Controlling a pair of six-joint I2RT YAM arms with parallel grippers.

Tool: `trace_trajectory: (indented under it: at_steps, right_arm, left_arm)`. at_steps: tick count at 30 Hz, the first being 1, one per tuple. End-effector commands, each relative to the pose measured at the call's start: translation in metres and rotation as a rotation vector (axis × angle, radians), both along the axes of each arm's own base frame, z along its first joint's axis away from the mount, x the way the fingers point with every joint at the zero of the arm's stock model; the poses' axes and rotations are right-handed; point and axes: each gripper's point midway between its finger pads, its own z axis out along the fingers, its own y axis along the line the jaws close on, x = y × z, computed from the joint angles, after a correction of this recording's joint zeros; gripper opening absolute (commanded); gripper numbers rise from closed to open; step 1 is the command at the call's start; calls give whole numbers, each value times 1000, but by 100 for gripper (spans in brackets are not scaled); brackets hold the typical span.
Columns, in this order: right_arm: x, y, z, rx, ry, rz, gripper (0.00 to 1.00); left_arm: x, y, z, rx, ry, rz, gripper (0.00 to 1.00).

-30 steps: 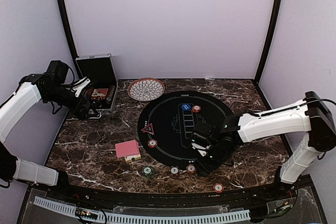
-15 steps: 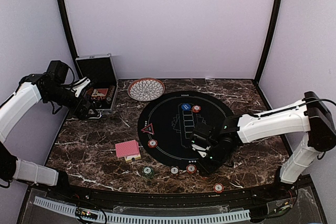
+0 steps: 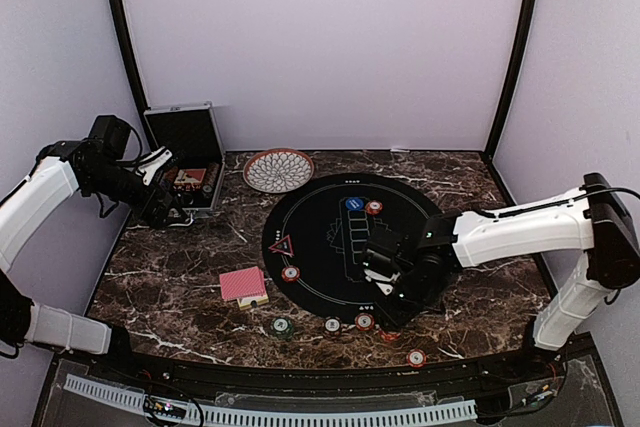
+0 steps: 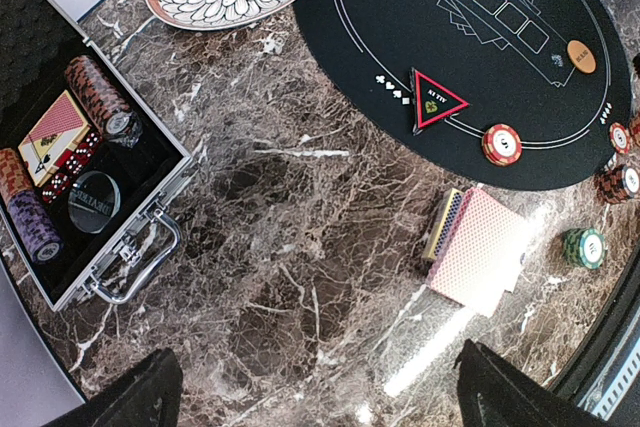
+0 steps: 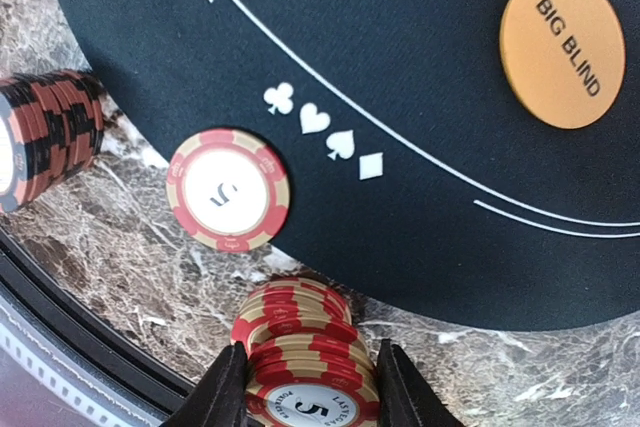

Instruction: Distribute texas hold em gaming equipment

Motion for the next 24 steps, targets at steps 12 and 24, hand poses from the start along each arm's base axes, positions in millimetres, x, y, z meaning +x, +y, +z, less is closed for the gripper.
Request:
trace_trajectory:
  at_steps: [12,24]
  right_arm:
    - [78,-29,34,-8,-117,-135,24]
    - [147,-61,-5,-39,-136,-325,23]
  left_arm:
    - [-4,-3,5,-8,3,-16,99]
    - [-5,-3,7,-7,5,-20,99]
